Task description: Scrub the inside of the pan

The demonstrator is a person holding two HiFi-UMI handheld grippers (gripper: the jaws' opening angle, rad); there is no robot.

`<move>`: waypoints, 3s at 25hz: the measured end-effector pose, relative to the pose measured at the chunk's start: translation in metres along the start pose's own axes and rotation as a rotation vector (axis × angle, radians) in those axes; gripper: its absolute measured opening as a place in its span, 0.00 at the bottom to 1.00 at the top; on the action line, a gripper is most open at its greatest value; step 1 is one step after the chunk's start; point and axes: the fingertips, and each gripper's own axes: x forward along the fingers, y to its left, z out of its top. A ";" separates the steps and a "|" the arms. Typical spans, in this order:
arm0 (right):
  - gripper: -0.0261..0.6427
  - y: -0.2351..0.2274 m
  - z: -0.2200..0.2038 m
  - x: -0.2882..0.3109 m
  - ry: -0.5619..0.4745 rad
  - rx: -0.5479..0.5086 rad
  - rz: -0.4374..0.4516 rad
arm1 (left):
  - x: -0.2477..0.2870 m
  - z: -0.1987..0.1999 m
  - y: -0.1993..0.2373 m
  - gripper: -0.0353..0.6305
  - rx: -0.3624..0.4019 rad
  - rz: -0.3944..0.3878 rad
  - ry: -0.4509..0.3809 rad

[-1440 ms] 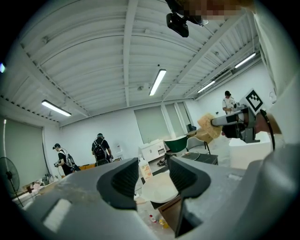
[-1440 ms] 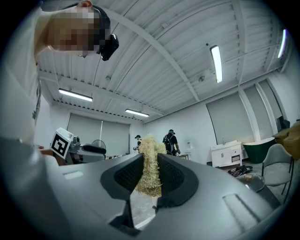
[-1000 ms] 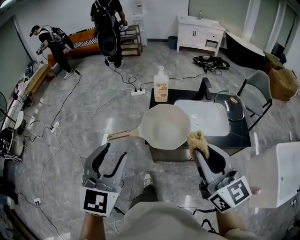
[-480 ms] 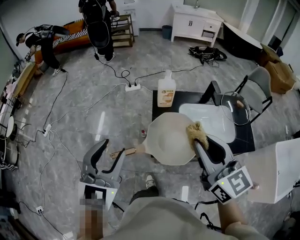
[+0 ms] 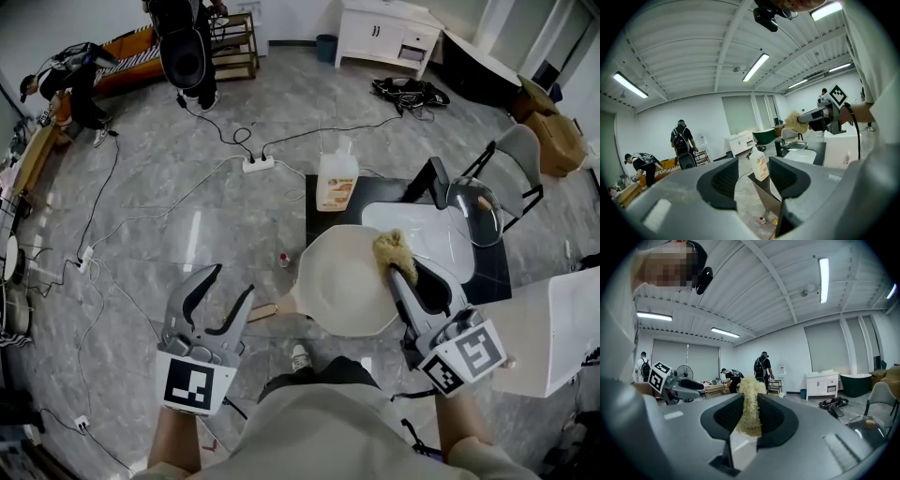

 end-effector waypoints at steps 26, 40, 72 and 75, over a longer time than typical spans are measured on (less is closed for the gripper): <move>0.18 -0.020 -0.096 0.037 0.211 0.123 0.135 | 0.066 -0.142 -0.070 0.44 0.354 -0.356 0.513; 0.18 -0.020 -0.198 0.050 0.443 0.189 0.183 | 0.091 -0.246 -0.110 0.47 0.385 -0.532 0.746; 0.18 0.042 -0.373 0.031 1.088 0.159 0.623 | 0.099 -0.347 -0.134 0.22 0.395 -0.646 1.043; 0.18 0.046 -0.372 0.037 1.065 0.194 0.665 | 0.100 -0.348 -0.134 0.22 0.401 -0.650 1.040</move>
